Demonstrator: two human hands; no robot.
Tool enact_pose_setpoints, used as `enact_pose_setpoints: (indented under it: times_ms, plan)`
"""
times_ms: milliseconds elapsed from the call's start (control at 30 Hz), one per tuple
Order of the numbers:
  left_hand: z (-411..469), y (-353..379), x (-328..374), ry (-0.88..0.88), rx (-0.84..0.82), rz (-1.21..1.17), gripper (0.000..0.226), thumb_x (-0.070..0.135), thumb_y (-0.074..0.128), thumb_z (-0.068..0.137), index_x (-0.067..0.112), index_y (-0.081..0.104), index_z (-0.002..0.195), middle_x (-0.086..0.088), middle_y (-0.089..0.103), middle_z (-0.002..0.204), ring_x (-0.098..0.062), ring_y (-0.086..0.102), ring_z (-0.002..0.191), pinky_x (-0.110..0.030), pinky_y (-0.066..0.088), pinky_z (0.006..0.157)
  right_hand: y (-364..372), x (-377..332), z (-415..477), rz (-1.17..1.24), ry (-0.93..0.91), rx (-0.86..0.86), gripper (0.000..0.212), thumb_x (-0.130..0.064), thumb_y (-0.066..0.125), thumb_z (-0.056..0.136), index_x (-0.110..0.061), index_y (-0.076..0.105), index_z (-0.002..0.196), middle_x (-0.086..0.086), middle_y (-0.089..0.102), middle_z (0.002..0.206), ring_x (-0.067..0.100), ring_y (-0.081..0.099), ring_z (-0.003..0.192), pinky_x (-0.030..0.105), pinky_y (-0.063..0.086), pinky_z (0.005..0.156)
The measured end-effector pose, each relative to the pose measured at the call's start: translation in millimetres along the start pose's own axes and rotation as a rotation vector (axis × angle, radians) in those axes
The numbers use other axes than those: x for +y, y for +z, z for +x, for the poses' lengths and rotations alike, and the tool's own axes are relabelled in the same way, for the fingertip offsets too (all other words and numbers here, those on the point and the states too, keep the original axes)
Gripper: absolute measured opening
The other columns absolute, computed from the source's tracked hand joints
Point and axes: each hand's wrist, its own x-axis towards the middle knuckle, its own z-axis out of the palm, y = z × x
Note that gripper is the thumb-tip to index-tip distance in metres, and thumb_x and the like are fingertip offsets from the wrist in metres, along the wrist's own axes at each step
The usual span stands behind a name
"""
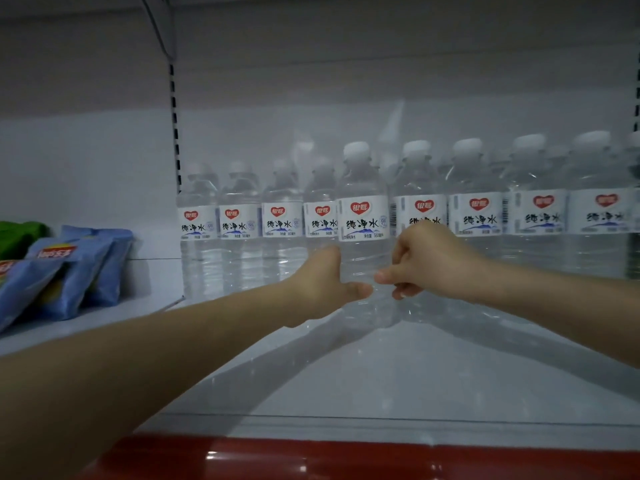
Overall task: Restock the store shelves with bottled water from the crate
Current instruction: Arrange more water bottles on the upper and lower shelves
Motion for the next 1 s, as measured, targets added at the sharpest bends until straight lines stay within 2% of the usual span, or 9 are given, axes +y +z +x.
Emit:
enact_pose_setpoints:
  times_ms: [67,167,367,500,667,733,800,900,1000]
  plan:
    - [4,1,-1,-0.048,0.018,0.017,0.05,0.023,0.07,0.081,0.016,0.047,0.125,-0.011,0.059,0.108,-0.027,0.059,0.095,-0.046,0.053,0.087,5,6,0,0.023,-0.005,0.071,0.026,-0.016,0.074,0.079,0.007,0.061,0.074,0.021,0.07,0.069,0.002,0.061,0.04,0.017,0.051,0.052]
    - [9,2,0,-0.073,0.002,-0.029,0.044,0.018,0.069,0.082,0.018,0.051,0.122,-0.014,0.063,0.103,-0.028,0.06,0.088,-0.051,0.053,0.085,10,9,0,0.056,-0.001,0.102,0.023,-0.013,0.073,0.08,0.0,0.057,0.068,0.014,0.067,0.061,0.006,0.062,0.042,0.017,0.053,0.05]
    - [12,6,-1,-0.116,0.011,-0.05,0.042,0.02,0.069,0.082,0.012,0.051,0.119,-0.021,0.064,0.1,-0.025,0.055,0.074,-0.046,0.054,0.076,13,9,-1,0.009,-0.024,0.093,0.024,-0.013,0.068,0.084,-0.005,0.054,0.066,0.01,0.065,0.059,0.006,0.061,0.042,0.018,0.052,0.049]
    - [14,11,-8,-0.107,0.045,-0.08,0.023,0.02,0.066,0.085,0.011,0.057,0.103,-0.001,0.059,0.08,-0.018,0.055,0.075,-0.037,0.053,0.08,16,9,0,-0.038,-0.007,0.098,0.026,-0.015,0.066,0.086,-0.011,0.05,0.065,0.005,0.062,0.058,0.008,0.061,0.046,0.018,0.05,0.049]
    - [9,11,-9,-0.058,0.066,-0.134,0.024,0.018,0.066,0.085,0.013,0.063,0.109,0.004,0.063,0.083,-0.012,0.056,0.077,-0.028,0.049,0.077,18,4,-3,-0.054,0.021,0.122,0.026,-0.014,0.063,0.088,-0.01,0.048,0.066,0.006,0.059,0.063,0.013,0.061,0.051,0.018,0.048,0.048]
    - [8,11,-8,-0.087,0.084,-0.054,0.015,0.024,0.067,0.085,0.011,0.06,0.089,0.004,0.054,0.072,-0.015,0.054,0.075,-0.027,0.047,0.071,20,0,-4,-0.091,0.042,0.133,0.024,-0.015,0.063,0.088,-0.007,0.052,0.068,0.013,0.066,0.071,0.015,0.063,0.053,0.021,0.048,0.051]
    - [6,10,-6,-0.133,0.099,0.021,0.035,0.03,0.067,0.084,0.012,0.043,0.066,0.0,0.042,0.064,-0.021,0.052,0.075,-0.028,0.04,0.064,21,-3,-7,-0.111,0.063,0.147,0.022,-0.015,0.061,0.089,-0.005,0.055,0.07,0.019,0.069,0.079,0.02,0.066,0.059,0.023,0.047,0.052]
    - [0,6,1,-0.141,0.079,0.121,0.046,0.034,0.066,0.084,0.011,0.033,0.062,0.0,0.034,0.06,-0.02,0.05,0.071,-0.023,0.032,0.055,23,-5,-15,-0.08,0.107,0.131,0.023,-0.015,0.058,0.091,-0.009,0.054,0.069,0.016,0.067,0.078,0.016,0.064,0.061,0.021,0.044,0.05]
    - [-10,-3,14,-0.073,0.064,0.348,0.046,0.038,0.06,0.088,0.009,0.032,0.065,0.0,0.033,0.062,-0.012,0.035,0.056,-0.022,0.024,0.047,16,-10,-24,-0.016,0.116,0.105,0.012,-0.016,0.057,0.091,-0.009,0.057,0.081,0.01,0.065,0.075,0.018,0.065,0.07,0.024,0.048,0.057]
